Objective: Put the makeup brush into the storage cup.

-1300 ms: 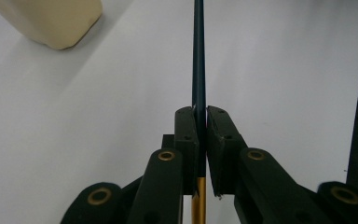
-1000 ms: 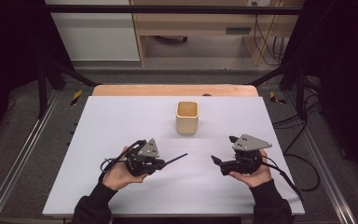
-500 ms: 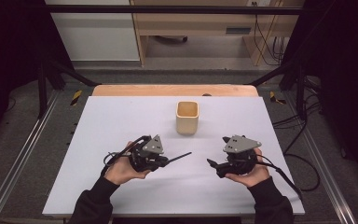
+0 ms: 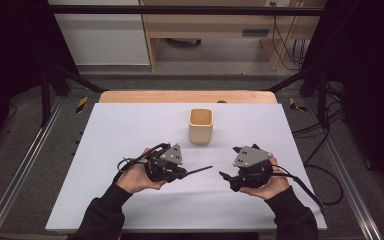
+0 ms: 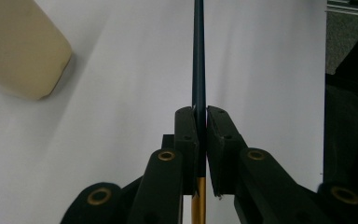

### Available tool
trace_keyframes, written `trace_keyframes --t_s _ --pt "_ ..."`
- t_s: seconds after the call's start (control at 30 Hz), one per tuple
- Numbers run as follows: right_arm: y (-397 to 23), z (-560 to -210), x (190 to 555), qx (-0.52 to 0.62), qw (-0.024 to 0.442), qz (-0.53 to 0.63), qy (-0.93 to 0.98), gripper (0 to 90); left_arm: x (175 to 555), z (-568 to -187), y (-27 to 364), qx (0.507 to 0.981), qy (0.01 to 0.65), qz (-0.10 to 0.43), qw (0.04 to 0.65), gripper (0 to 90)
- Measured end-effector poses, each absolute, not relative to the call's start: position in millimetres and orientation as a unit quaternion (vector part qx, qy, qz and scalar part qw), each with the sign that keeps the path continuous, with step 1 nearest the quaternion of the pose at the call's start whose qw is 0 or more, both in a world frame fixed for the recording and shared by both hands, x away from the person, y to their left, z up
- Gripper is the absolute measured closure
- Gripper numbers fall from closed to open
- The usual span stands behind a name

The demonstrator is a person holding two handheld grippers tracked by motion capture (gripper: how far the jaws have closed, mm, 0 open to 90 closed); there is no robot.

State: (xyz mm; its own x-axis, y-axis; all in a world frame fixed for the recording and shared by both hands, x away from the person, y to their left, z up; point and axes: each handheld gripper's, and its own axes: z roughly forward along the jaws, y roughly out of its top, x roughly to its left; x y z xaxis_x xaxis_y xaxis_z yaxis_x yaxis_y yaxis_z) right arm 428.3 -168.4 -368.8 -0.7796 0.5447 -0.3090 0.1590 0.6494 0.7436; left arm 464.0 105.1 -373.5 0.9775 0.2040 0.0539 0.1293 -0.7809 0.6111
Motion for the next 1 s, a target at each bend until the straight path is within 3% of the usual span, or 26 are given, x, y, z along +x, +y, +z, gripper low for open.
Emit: trace_keyframes --t_s 0.47,1.0 --pt "-151.1 -374.0 423.6 0.142 0.252 0.324 0.901 28.8 460.9 -374.1 96.5 0.948 0.063 0.051 0.308 82.7" --pt "-137.8 -379.7 421.3 0.049 0.285 0.272 0.918 35.0 459.2 -375.2 80.6 0.949 0.070 0.053 0.302 82.7"
